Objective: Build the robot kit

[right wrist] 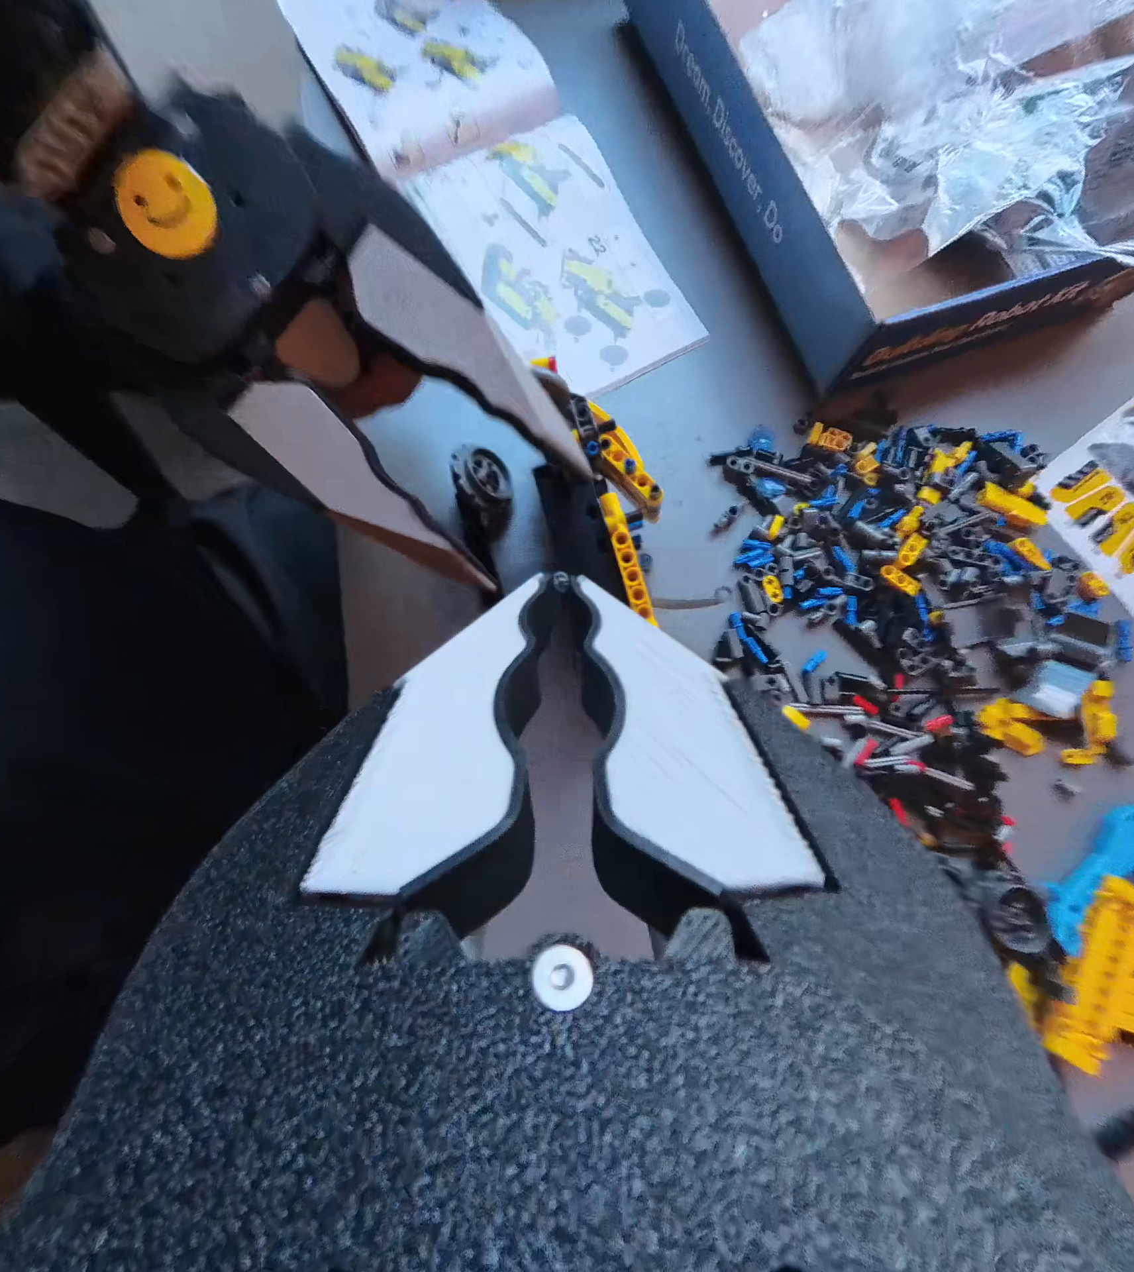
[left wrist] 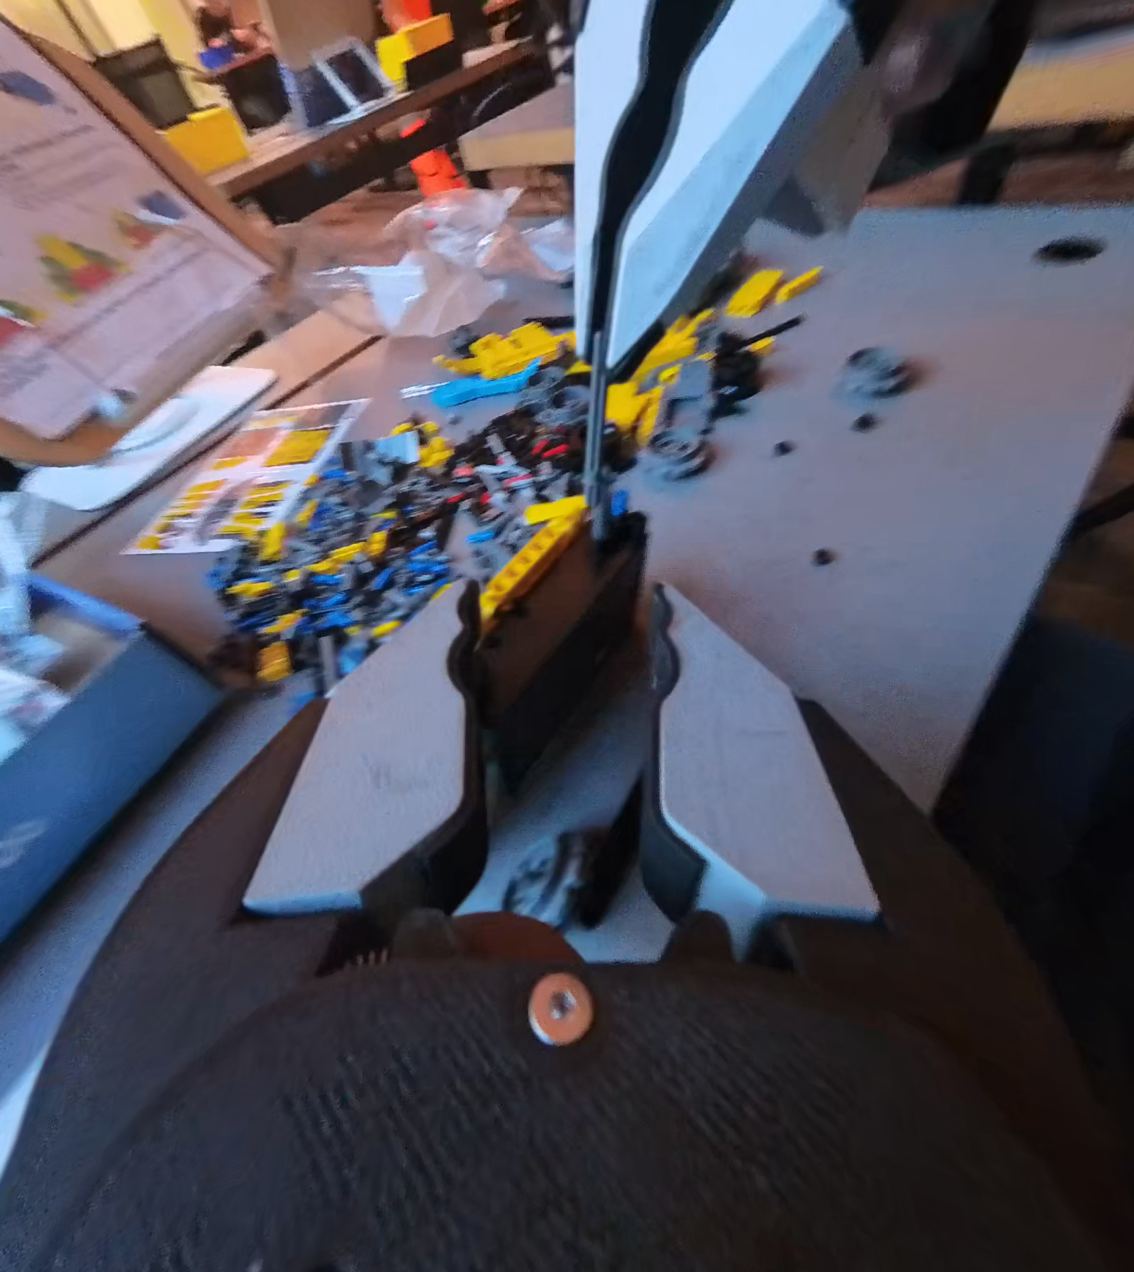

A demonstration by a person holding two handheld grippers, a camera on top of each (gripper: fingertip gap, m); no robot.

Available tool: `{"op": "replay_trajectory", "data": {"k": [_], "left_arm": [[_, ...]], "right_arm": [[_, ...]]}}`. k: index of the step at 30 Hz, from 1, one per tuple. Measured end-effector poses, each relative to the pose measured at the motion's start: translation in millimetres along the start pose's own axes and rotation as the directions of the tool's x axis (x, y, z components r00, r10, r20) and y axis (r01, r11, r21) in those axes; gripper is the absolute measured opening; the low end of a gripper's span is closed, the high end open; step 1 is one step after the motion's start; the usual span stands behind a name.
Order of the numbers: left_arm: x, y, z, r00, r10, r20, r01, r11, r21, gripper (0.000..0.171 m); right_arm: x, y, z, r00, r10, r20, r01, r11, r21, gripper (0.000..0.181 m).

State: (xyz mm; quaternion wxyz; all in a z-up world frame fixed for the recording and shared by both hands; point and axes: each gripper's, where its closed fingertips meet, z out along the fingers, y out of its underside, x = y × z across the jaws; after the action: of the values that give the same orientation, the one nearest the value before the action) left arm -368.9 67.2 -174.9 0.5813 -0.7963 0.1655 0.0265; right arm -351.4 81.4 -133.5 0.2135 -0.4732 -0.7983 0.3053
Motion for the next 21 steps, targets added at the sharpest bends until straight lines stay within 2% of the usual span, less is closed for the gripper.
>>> {"op": "replay_trajectory", "data": {"k": [3, 5, 7, 9, 12, 13, 15, 21], "left_arm": [[-13.6, 6.5, -5.7, 0.997, 0.072, 0.033, -0.07, 0.996, -0.063, 0.061], [-20.9, 13.5, -4.3, 0.997, 0.076, 0.009, -0.074, 0.989, -0.128, 0.074], [-24.6, 28.3, 0.2, 0.995, 0.083, -0.063, -0.095, 0.968, -0.233, 0.076], [-32.1, 39.8, 4.8, 0.989, 0.11, -0.102, -0.136, 0.942, -0.306, 0.074], [-27.5, 49.4, 10.3, 0.973, 0.103, -0.208, -0.172, 0.919, -0.354, 0.062], [-27.5, 52.9, 12.9, 0.969, 0.095, -0.228, -0.177, 0.912, -0.37, 0.062], [-33.6, 54.2, 17.6, 0.967, 0.1, -0.236, -0.186, 0.906, -0.379, 0.05], [-40.2, 53.7, 26.3, 0.927, -0.133, -0.351, -0.038, 0.897, -0.44, 0.048]], "right_arm": [[7.0, 7.5, 12.8, 0.993, -0.105, -0.056, 0.097, 0.986, -0.133, 0.003], [8.3, 13.0, 20.3, 0.991, -0.123, -0.053, 0.111, 0.977, -0.183, 0.003], [8.8, 16.8, 25.3, 0.992, -0.124, -0.04, 0.113, 0.971, -0.21, 0.003], [10.9, 19.7, 27.3, 0.992, -0.121, -0.035, 0.11, 0.968, -0.226, 0.003], [15.1, 24.7, 28.9, 0.994, -0.108, -0.023, 0.099, 0.964, -0.246, 0.003], [16.9, 26.3, 29.6, 0.995, -0.1, -0.015, 0.093, 0.964, -0.251, 0.003], [19.0, 27.4, 31.2, 0.997, -0.078, 0.014, 0.079, 0.965, -0.25, 0.003], [43.4, 23.3, 31.2, 0.996, 0.027, 0.086, -0.002, 0.963, -0.271, 0.003]]}}
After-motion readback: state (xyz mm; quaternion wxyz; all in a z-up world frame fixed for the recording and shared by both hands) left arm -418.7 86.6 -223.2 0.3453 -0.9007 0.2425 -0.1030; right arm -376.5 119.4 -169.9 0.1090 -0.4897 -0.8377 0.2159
